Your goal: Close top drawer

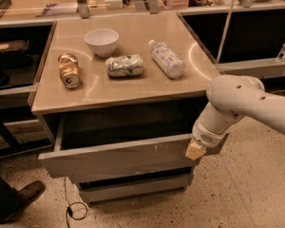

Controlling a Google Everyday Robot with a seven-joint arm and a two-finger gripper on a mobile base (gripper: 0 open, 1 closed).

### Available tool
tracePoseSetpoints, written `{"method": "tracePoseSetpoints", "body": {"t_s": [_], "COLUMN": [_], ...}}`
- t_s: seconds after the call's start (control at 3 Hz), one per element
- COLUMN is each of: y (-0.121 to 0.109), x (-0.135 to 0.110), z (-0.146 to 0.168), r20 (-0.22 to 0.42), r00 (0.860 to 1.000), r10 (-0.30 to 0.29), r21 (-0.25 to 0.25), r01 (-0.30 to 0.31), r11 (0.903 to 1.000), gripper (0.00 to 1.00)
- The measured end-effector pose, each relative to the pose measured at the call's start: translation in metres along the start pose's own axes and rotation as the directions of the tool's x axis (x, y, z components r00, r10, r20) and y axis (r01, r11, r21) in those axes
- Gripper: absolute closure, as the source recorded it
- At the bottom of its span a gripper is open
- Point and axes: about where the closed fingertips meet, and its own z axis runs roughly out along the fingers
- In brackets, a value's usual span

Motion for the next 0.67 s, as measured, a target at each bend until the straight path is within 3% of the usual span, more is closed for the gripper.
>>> {"method": "tracePoseSetpoints", "body": {"t_s": [0.67], "y": [0.0], "x": [0.0], "z": [0.0], "r20": [0.0], "r00": [1.0], "r10": [0.0], "r21": [0.0], "r01": [0.0], "r11": [1.0], "gripper": [0.12]}}
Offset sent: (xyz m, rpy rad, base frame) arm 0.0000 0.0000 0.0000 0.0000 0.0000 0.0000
